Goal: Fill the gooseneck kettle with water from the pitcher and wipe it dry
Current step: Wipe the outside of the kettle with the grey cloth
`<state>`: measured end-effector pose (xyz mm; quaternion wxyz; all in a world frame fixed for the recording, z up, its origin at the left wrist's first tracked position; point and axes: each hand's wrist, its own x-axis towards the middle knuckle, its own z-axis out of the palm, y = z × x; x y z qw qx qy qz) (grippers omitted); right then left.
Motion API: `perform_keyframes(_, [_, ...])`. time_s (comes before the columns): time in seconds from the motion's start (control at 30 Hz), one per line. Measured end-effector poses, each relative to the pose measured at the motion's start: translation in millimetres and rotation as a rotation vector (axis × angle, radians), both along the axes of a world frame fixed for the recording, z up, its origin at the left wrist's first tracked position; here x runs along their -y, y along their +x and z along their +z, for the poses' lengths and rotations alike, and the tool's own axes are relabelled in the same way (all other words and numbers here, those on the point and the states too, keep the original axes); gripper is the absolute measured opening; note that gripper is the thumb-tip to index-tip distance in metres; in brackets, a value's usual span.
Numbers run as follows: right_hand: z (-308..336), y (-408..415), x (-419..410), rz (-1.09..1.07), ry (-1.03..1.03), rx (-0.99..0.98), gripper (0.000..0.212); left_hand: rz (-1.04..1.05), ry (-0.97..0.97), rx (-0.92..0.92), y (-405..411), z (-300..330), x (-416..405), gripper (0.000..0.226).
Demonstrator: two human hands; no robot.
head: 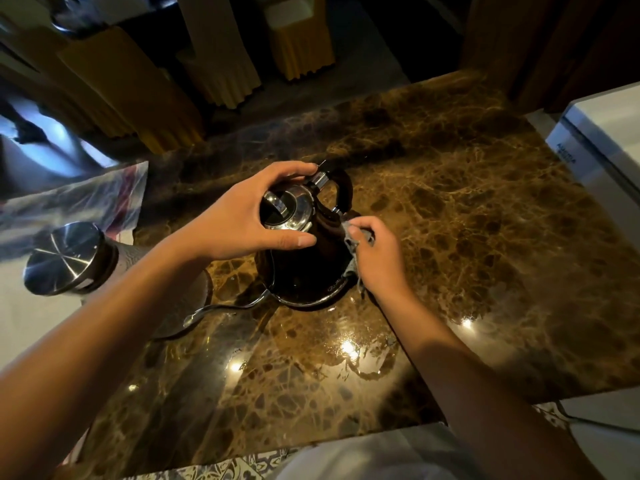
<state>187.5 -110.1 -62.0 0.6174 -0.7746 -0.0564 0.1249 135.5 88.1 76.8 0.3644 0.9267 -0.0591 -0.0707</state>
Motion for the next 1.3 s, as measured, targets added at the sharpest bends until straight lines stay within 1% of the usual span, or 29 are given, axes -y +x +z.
perform_keyframes(0.1, [-4,-24,14,-0.033,0.007,-0.020,0.009,0.001,0.004,0.023,1,-2,1,0.091])
perform_keyframes(0.17, [-3,-44,22,0.007,0.015,0.012,0.009,0.007,0.005,0.035,1,-3,1,0.091])
perform_keyframes(0.27, [-8,-70,27,0.052,-0.067,0.198,0.006,0.012,-0.005,0.044,0,-5,0,0.090])
perform_keyframes(0.33, [-12,-83,25,0.104,-0.102,0.244,0.009,0.019,-0.010,0.048,0,-5,1,0.089])
perform_keyframes(0.4, [-12,-85,23,0.126,-0.109,0.156,0.011,0.032,-0.009,0.053,-1,-5,2,0.088])
perform_keyframes(0.5, [4,-65,27,0.004,-0.047,-0.054,0.008,0.066,-0.009,0.065,-3,-7,4,0.087])
perform_keyframes(0.53, [13,-52,29,-0.054,-0.037,-0.064,0.008,0.083,-0.006,0.064,-4,-8,4,0.087])
perform_keyframes(0.6, [35,-21,30,-0.136,-0.028,-0.019,0.008,0.108,0.001,0.063,-5,-7,6,0.089])
perform_keyframes(0.67, [59,12,25,-0.162,-0.007,0.042,0.008,0.125,0.016,0.086,-7,-7,8,0.094])
perform_keyframes(0.7, [68,28,21,-0.153,-0.006,0.079,0.007,0.143,0.036,0.116,-9,-6,10,0.098])
perform_keyframes(0.77, [83,53,9,-0.077,-0.068,0.168,0.014,0.205,0.136,0.222,-17,-3,15,0.105])
perform_keyframes(0.83, [88,70,-2,0.078,-0.126,0.215,0.021,0.280,0.303,0.325,-28,3,20,0.100])
perform_keyframes(0.9, [89,71,-9,0.263,-0.105,0.155,0.022,0.323,0.420,0.297,-37,8,22,0.091])
perform_keyframes(0.97, [87,66,-10,0.382,-0.102,0.120,0.028,0.342,0.466,0.235,-41,9,24,0.089])
perform_keyframes(1.07, [84,63,-6,0.396,-0.140,0.204,0.027,0.350,0.488,0.247,-42,7,28,0.090])
perform_keyframes(1.17, [81,67,-2,0.368,-0.114,0.205,0.024,0.363,0.456,0.263,-40,5,30,0.089])
perform_keyframes(1.3, [79,72,2,0.352,-0.077,0.171,0.026,0.374,0.523,0.321,-32,2,40,0.089])
